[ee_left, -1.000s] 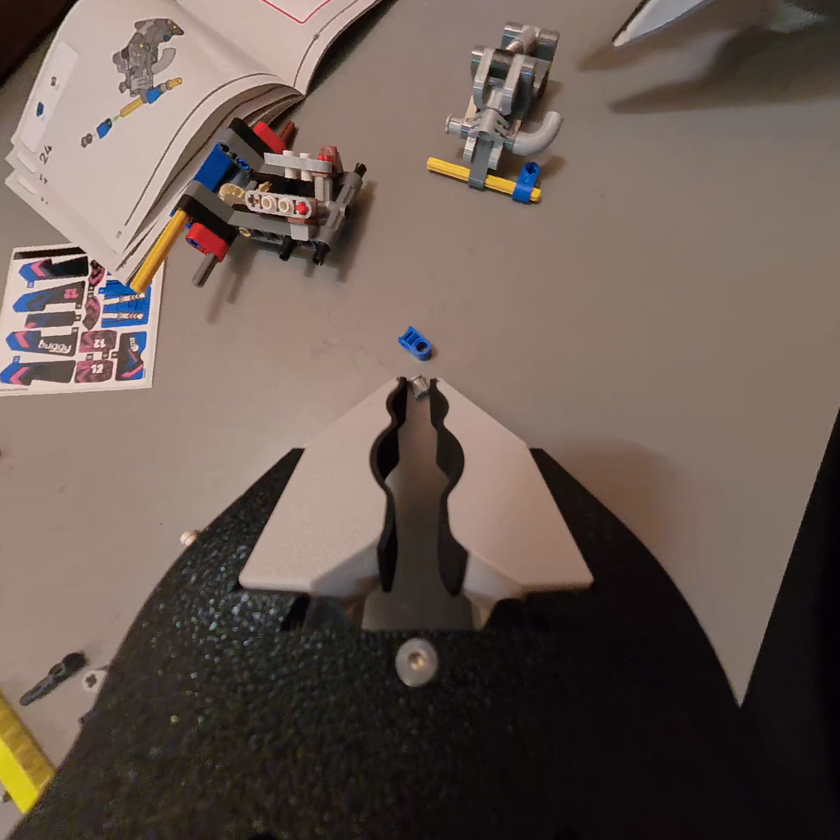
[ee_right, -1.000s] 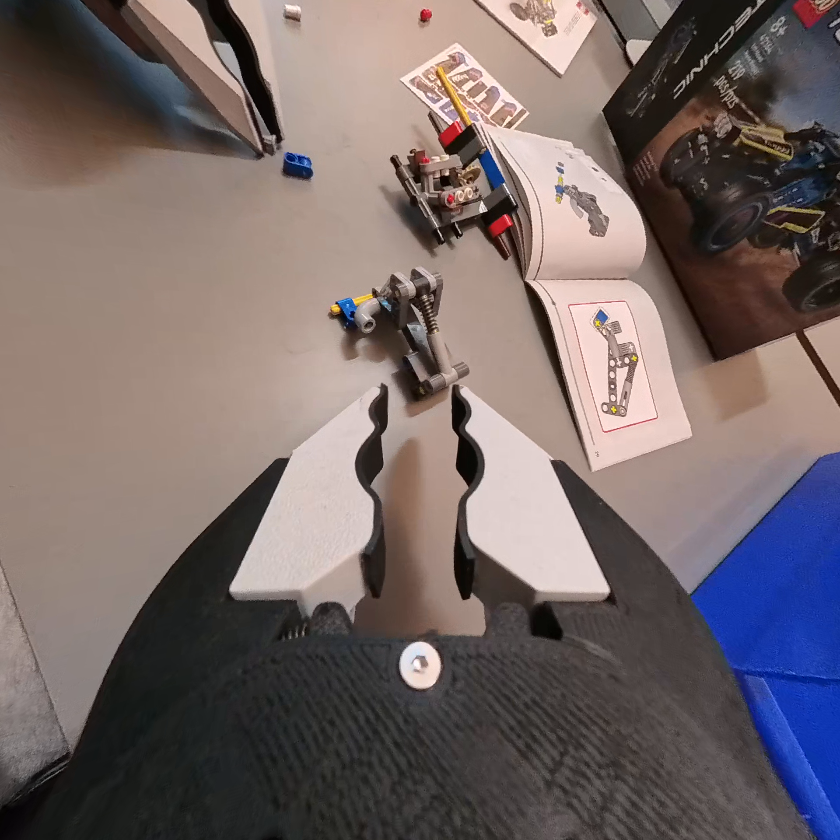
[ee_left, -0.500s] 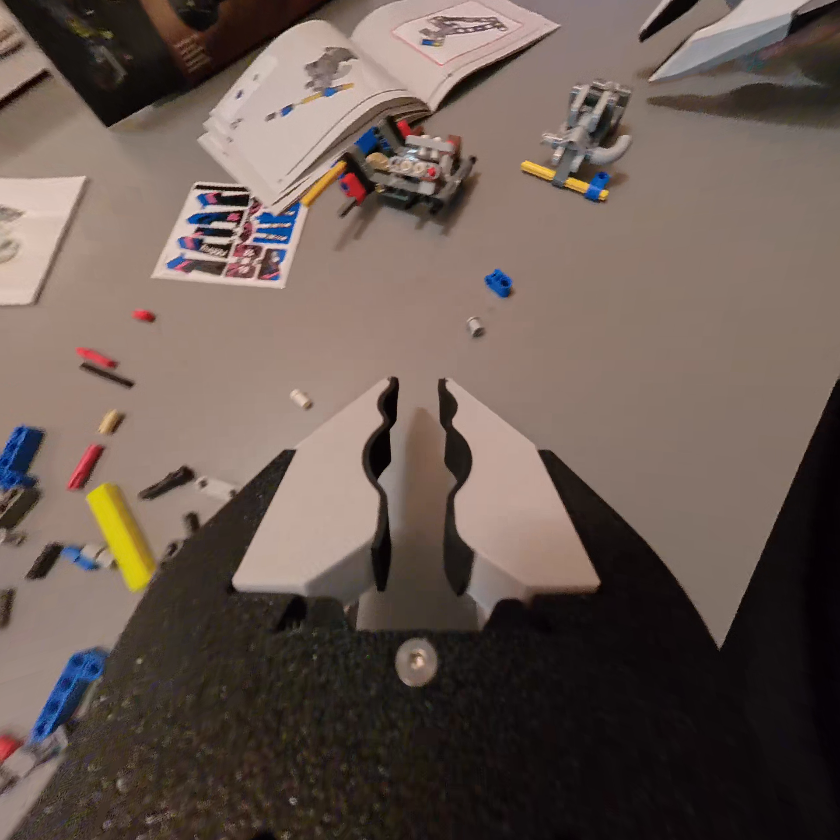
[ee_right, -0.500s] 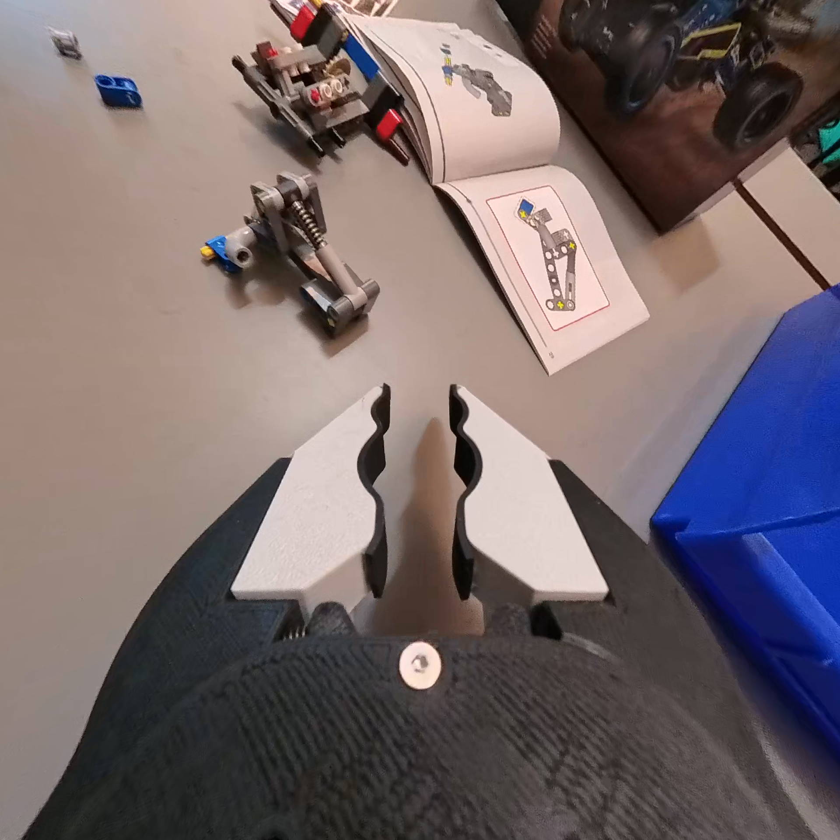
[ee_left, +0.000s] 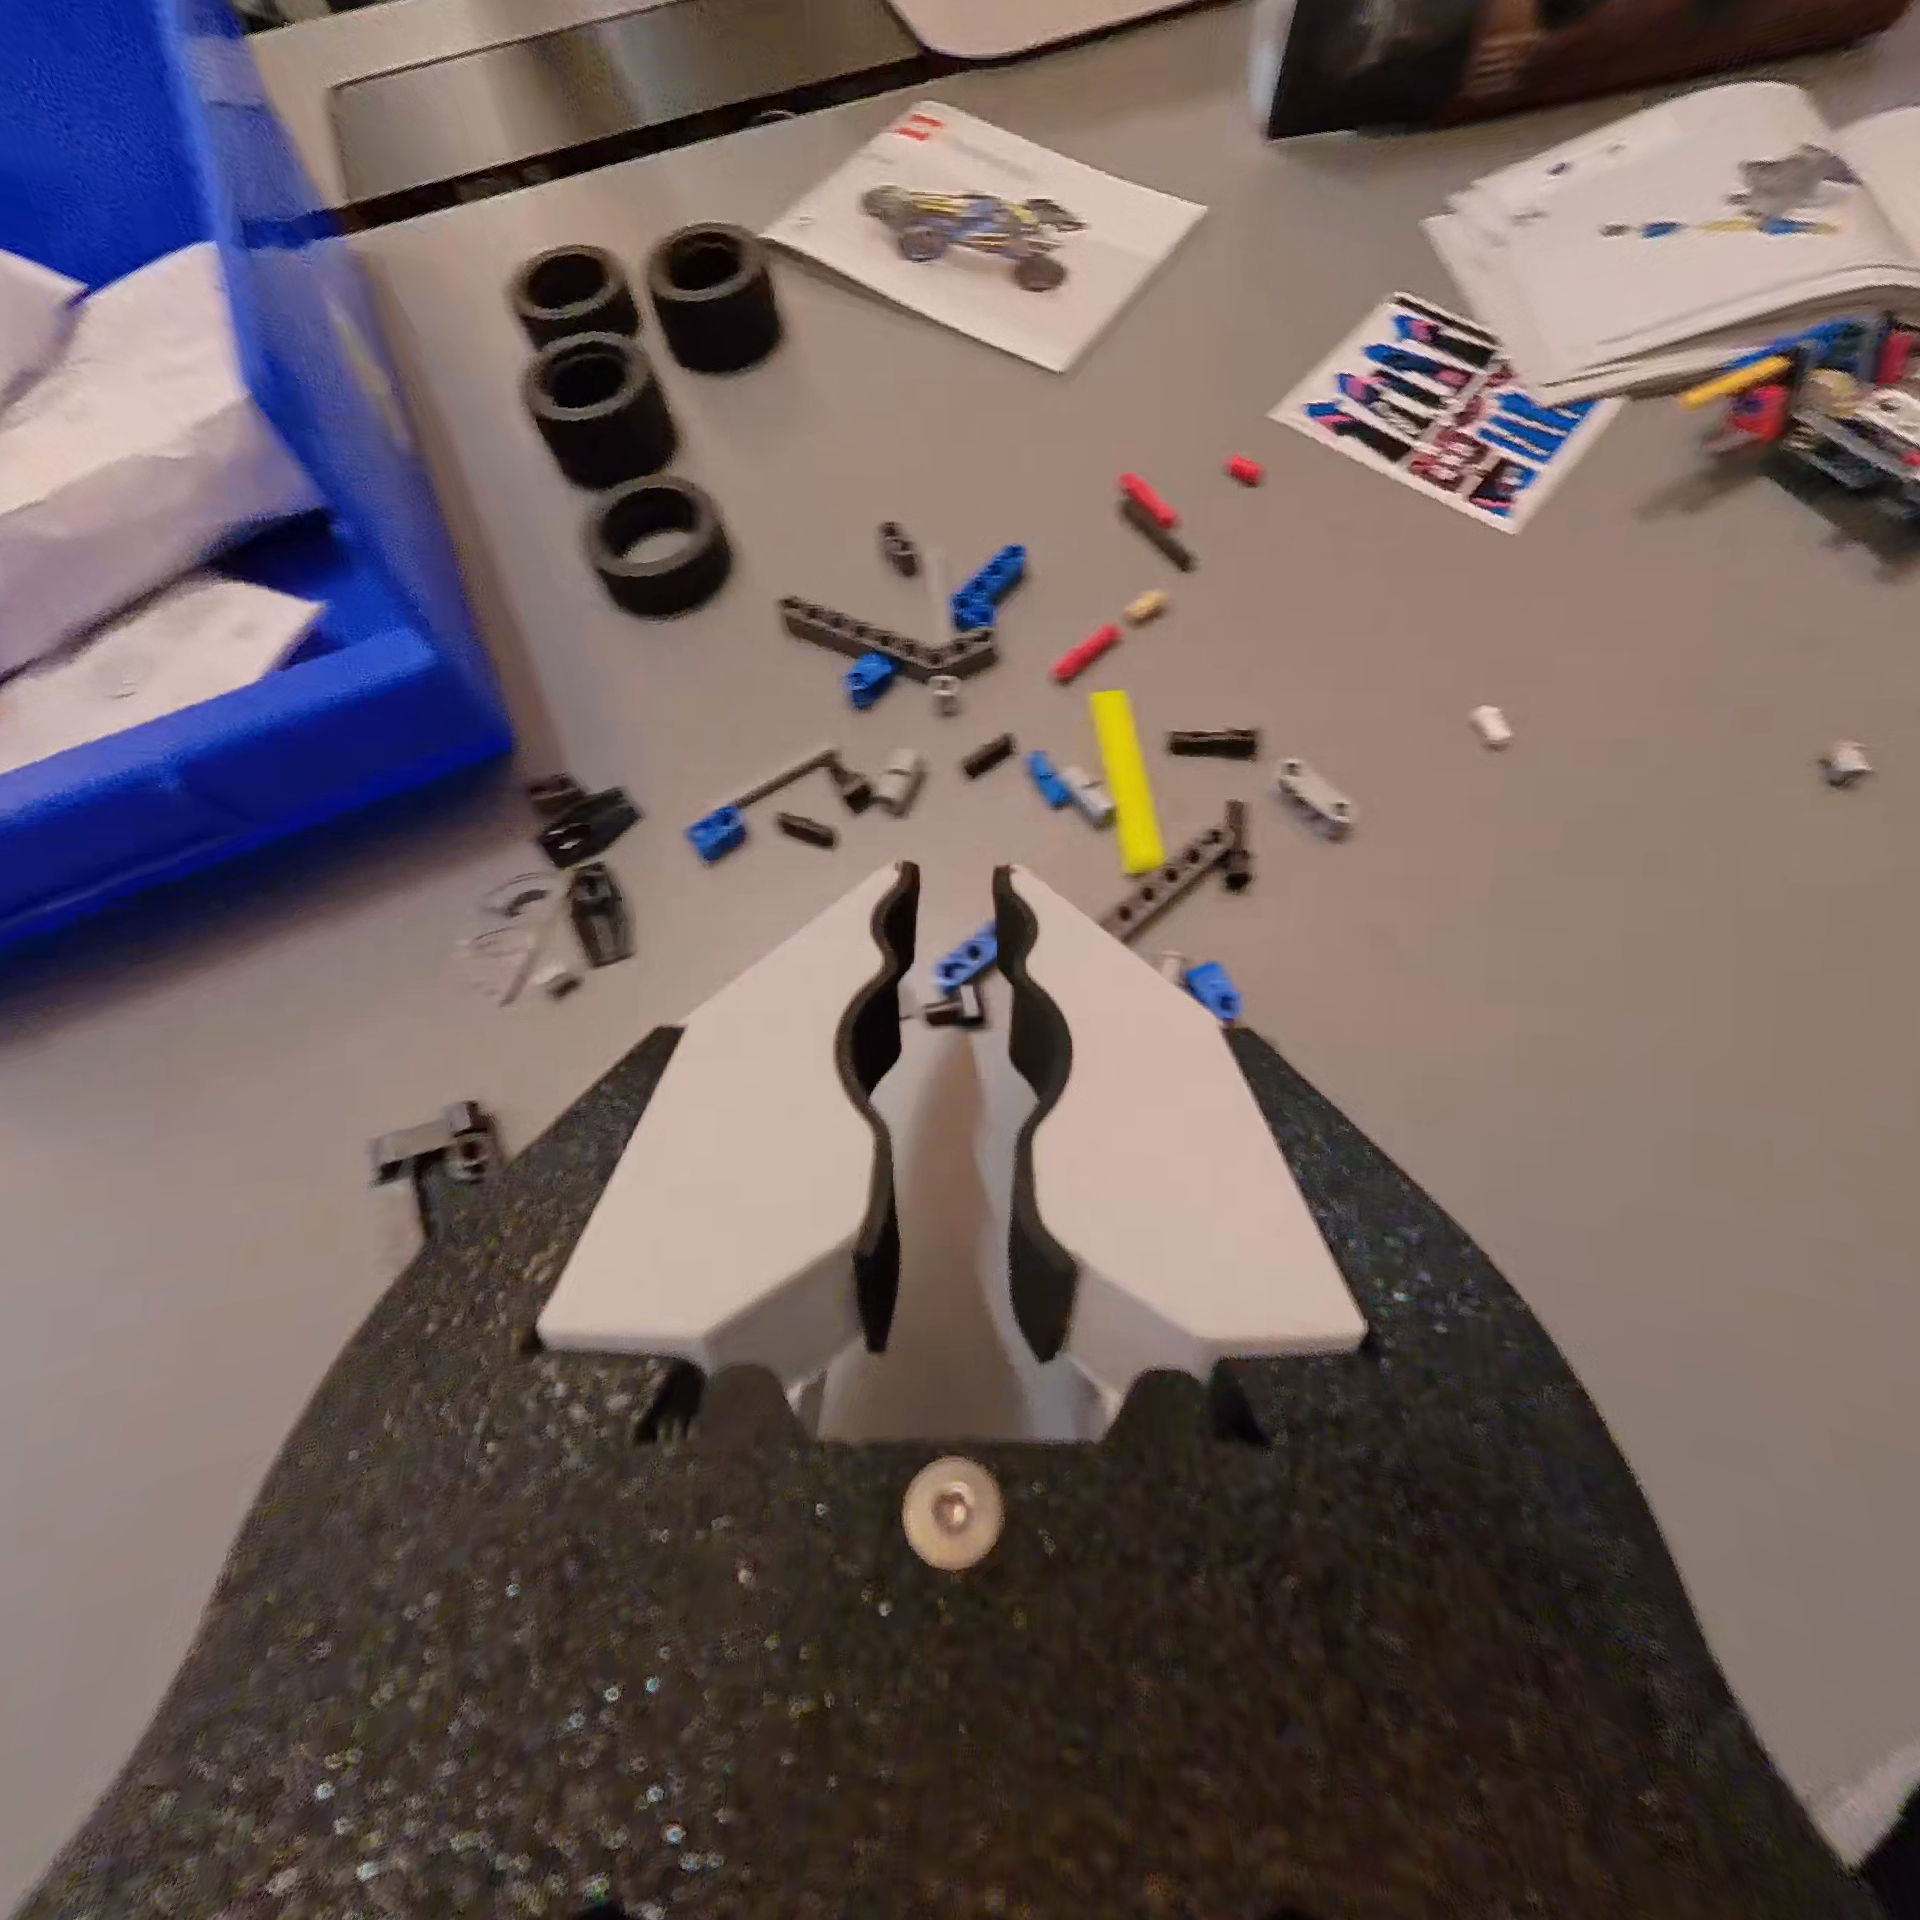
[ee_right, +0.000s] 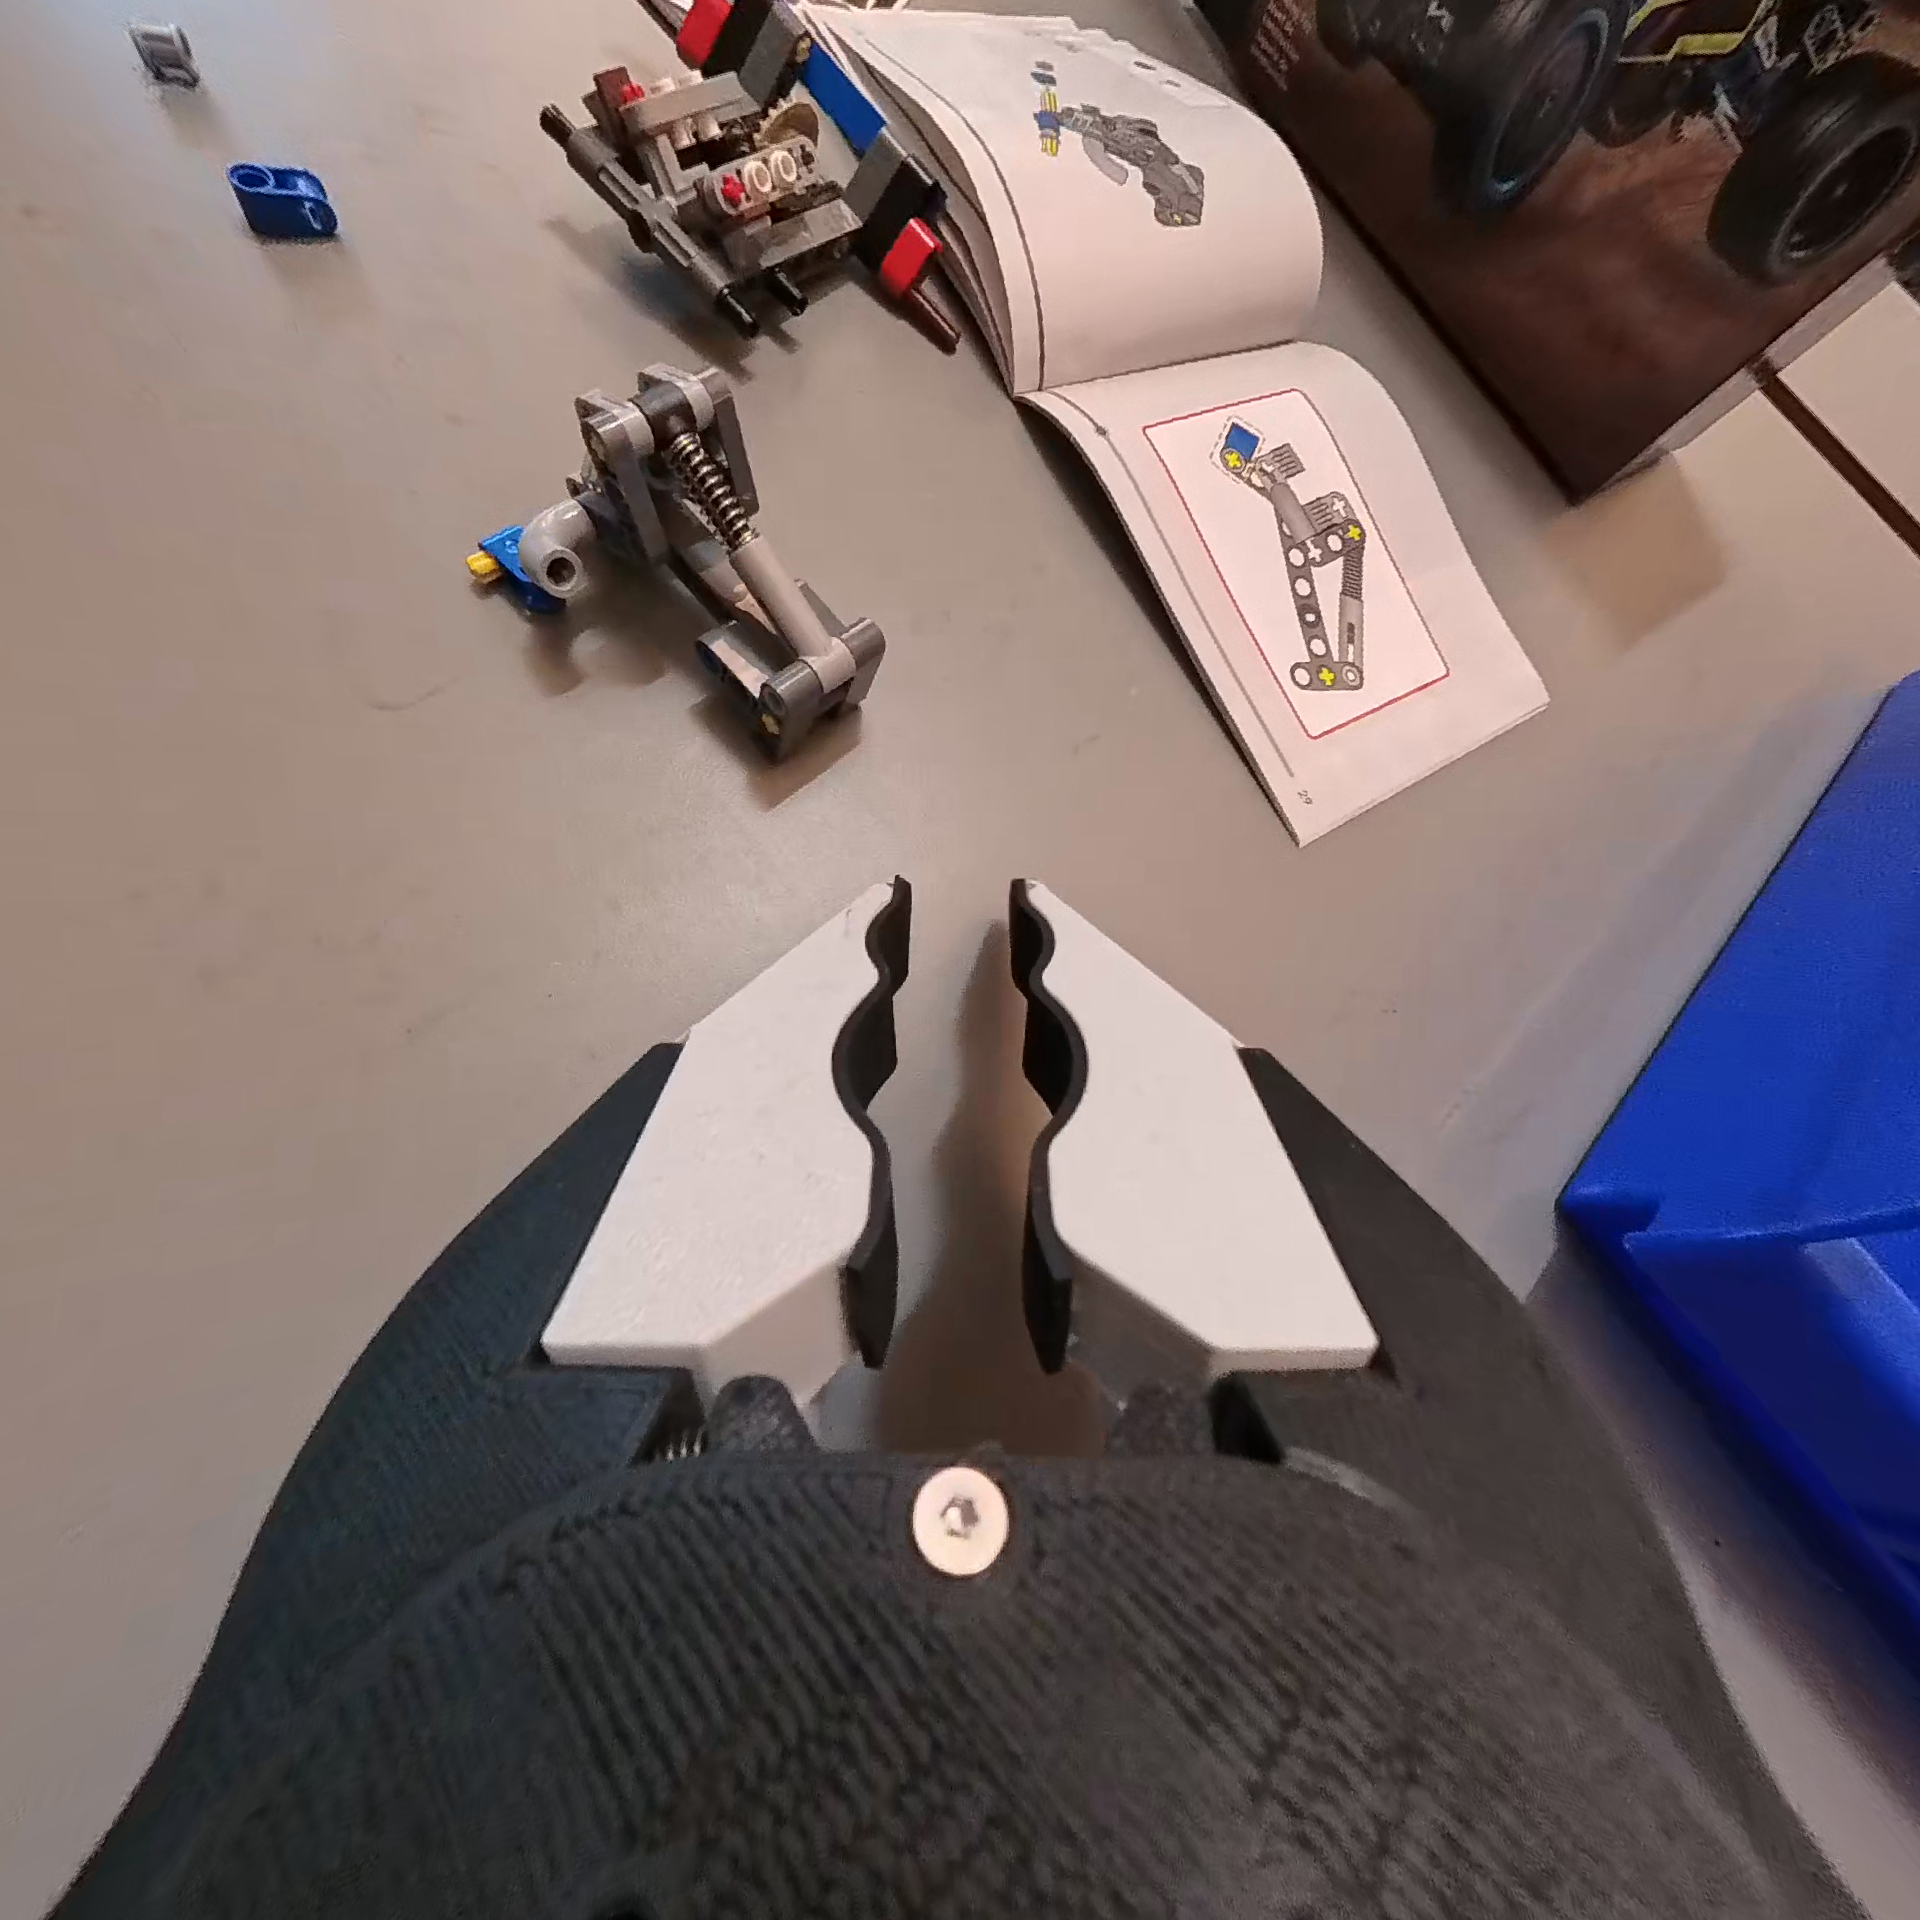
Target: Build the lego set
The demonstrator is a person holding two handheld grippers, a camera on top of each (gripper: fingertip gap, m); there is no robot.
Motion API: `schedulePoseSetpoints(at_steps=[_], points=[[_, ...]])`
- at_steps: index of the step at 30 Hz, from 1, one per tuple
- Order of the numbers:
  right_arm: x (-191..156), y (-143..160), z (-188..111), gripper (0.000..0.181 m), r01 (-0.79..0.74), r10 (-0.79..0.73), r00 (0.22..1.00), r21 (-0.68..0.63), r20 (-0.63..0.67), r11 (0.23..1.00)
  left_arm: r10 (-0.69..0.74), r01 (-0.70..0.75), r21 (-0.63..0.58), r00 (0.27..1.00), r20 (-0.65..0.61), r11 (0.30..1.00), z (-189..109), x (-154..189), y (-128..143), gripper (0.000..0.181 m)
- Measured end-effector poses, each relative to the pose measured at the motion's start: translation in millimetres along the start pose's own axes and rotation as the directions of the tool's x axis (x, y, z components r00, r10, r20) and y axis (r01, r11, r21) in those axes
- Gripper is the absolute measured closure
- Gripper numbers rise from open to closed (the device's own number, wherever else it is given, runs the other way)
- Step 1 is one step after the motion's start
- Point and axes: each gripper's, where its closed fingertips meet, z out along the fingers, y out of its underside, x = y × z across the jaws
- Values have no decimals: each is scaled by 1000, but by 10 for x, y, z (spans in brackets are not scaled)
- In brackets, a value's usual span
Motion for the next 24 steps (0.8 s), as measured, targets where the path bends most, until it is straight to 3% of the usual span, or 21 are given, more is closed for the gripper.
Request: schedulePoseSetpoints(at_steps=[4,8,12,19,21,24], points=[[-17,5,7,167,-14,14,1000,-4,27,1000,20,-24,-70,998,-56,997,117,-125,13,167],[-37,6,10,170,-17,17,999,-7,46,1000,137,-151,-73,976,-169,986,496,24,-101,165],[-50,6,10,172,-13,13,998,-6,54,1000,180,-208,-160,968,-174,965,853,-7,-58,166],[-69,2,10,175,-2,3,998,-5,61,1000,136,-172,-187,972,-191,967,979,71,-94,177],[-72,2,11,176,-6,6,998,-6,66,1000,145,-175,-137,967,-210,975,882,224,-219,177],[-79,-1,17,179,-3,3,998,-6,70,1000,198,-214,3,901,-385,977,668,977,-501,177]])
